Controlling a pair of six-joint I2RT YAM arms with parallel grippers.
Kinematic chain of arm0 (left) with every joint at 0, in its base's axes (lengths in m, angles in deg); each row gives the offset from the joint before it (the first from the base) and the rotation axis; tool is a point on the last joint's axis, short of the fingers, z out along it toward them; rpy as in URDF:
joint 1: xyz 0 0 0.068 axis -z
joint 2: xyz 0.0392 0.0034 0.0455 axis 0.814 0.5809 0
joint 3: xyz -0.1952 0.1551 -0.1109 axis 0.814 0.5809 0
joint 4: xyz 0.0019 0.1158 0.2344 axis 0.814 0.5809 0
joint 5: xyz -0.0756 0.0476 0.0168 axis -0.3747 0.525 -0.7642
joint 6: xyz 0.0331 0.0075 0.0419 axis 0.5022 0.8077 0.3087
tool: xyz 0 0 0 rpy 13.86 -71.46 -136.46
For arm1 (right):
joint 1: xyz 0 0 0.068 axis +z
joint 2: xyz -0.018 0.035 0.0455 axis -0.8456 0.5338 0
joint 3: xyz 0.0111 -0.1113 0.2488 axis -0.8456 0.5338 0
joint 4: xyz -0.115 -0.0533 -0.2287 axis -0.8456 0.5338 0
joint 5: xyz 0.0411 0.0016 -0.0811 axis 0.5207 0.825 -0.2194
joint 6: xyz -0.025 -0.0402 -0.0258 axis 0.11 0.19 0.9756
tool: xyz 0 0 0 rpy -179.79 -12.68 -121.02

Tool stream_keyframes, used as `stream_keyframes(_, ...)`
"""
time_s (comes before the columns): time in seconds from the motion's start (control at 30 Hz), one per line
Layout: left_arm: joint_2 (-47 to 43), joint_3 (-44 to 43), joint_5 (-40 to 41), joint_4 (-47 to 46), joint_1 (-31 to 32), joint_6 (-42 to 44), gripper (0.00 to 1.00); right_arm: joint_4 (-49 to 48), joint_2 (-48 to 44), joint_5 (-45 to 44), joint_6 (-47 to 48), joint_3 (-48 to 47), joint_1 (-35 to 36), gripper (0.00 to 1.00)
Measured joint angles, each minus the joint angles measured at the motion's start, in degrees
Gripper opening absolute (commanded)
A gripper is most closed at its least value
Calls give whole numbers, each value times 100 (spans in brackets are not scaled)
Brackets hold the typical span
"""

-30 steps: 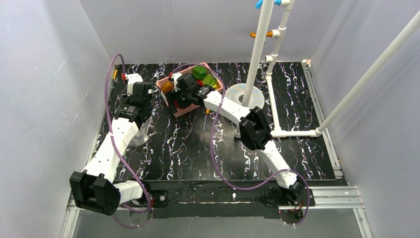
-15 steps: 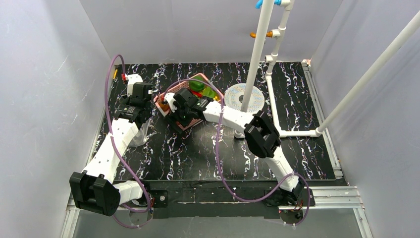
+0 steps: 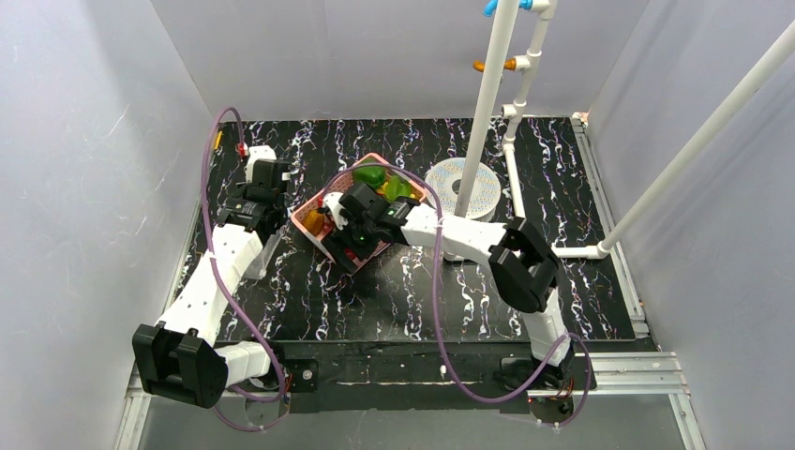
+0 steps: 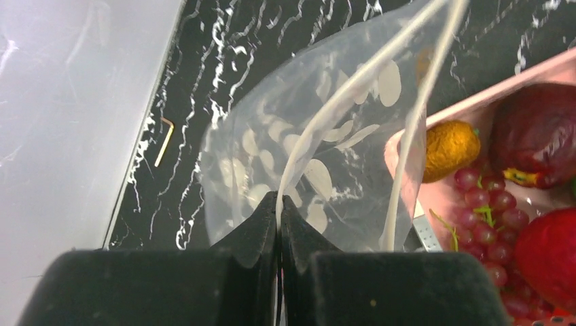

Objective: Place the food in the zip-top bag and seal the zipper
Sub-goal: Move the bin to the center of the board, then pick up the fake fruit from the bin.

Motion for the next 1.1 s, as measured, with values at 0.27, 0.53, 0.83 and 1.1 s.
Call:
stream_keyframes(0.27,-486,432,-1055,280,0,-92,0,-85,-883,-217,-588,672,-26,89)
stream_keyframes(0.53,-857,922,-1458,16,0,-218,0,-270,-1309,-1238,-1060,611,-26,94)
stream_keyframes(0.83,-872,977,-1778,-162,0,-285,0,-93,-434,-2380,-1093,-430,-136,98)
stream_keyframes(1.1,-868,977,-1938,-167,0,-303,0,-87,409,-2529,-1326,-754,-181,87)
